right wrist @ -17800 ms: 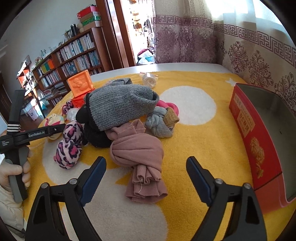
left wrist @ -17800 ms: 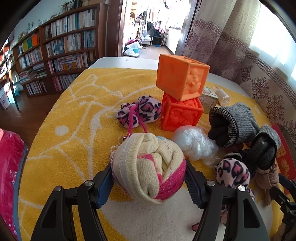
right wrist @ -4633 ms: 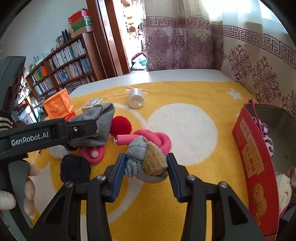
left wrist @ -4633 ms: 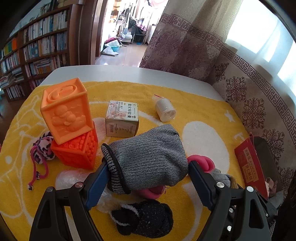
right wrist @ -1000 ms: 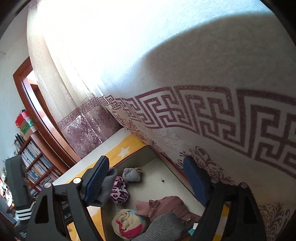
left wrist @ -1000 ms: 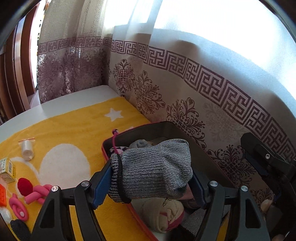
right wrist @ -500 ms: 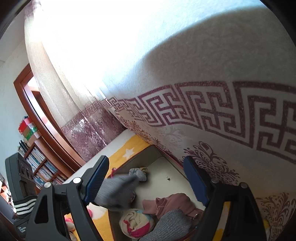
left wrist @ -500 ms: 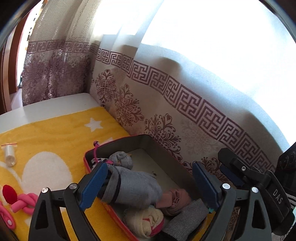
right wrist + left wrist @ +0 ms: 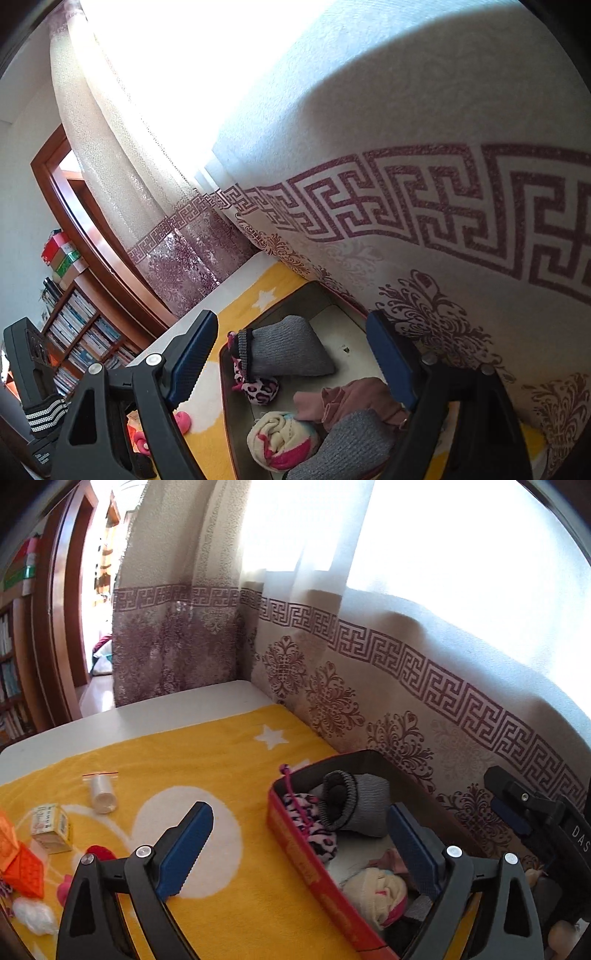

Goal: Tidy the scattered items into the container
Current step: 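Move both tools back toward the black fuzzy ball and blocks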

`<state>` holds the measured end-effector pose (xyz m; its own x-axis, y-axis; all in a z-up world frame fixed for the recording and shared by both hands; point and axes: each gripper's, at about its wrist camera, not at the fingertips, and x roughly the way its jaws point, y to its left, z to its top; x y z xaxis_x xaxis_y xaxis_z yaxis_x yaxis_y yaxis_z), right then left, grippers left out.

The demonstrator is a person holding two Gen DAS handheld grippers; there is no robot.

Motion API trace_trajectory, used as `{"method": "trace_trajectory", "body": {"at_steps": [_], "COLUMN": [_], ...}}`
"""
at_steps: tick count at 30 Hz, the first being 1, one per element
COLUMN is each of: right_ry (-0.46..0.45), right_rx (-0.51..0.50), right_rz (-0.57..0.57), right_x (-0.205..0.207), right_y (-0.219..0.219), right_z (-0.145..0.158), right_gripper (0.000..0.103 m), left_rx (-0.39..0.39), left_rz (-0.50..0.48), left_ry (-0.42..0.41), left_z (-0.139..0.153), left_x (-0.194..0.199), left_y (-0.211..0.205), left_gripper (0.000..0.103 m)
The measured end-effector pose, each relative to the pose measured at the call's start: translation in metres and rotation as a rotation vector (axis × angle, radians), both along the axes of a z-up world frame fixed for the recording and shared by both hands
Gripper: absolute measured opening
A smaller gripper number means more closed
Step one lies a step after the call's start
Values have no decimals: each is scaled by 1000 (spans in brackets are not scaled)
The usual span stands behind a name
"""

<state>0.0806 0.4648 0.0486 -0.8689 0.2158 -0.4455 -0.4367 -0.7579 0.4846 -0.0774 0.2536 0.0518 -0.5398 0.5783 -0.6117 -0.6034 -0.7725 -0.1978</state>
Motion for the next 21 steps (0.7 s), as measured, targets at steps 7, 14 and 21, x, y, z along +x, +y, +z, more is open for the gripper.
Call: {"method": "trace_trajectory", "body": {"at_steps": [7,14,21], "right_ry": [-58,-116,-167], "right_rx": [79,249,264], "right_rz": [116,353,586], "right_x": [-24,-46,-69], "right_y": [-44,-124,-195], "right_z": [-10,-20,-31], "right_gripper": [85,85,85], "left_rx": [2,-27,14], "left_rz": [185,309,434], "left_ry": [12,2,-38], "left_z": [2,-11,-24], "left_x": [-10,-14,-21], "left_y": [-96,-178,-249], "left_gripper": [96,96,96]}}
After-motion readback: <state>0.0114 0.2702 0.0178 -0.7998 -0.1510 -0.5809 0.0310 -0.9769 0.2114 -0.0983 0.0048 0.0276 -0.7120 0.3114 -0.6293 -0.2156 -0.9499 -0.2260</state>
